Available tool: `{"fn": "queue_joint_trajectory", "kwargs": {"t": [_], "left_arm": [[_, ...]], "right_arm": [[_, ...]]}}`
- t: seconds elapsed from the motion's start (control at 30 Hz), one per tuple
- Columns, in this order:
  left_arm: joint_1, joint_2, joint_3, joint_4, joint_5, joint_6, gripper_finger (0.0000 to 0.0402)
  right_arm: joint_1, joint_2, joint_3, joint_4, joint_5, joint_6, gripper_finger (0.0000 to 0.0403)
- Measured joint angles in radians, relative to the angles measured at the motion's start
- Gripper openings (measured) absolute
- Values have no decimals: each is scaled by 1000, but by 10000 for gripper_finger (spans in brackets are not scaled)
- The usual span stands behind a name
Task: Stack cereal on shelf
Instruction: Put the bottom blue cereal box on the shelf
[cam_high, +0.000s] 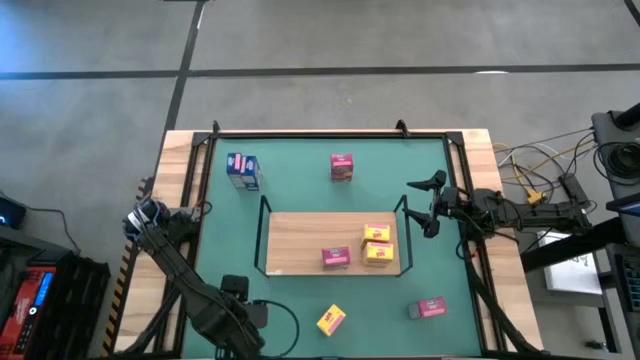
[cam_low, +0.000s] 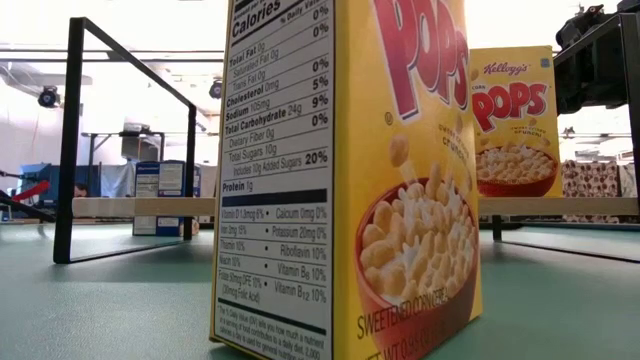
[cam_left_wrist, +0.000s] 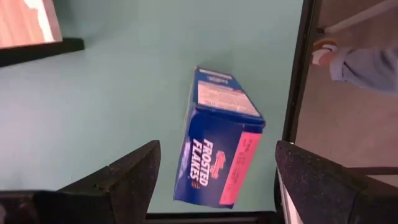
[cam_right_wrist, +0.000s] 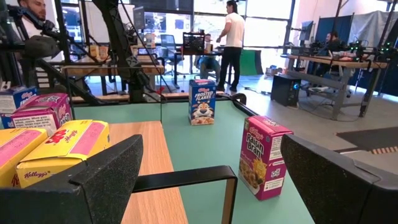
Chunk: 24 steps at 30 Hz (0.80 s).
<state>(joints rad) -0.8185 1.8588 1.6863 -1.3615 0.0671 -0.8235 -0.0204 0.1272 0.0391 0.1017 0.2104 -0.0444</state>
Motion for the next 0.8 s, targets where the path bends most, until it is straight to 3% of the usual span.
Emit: {"fn": "queue_joint_trajectory", "kwargs": {"t": [0.27,0.8], "left_arm": [[-6,18,-2,31,-3,90,300],[-26,35,-20,3,29,89,300]], "right_arm": [[0,0,0,0,0,0,370],[0,0,0,0,0,0,370]]}}
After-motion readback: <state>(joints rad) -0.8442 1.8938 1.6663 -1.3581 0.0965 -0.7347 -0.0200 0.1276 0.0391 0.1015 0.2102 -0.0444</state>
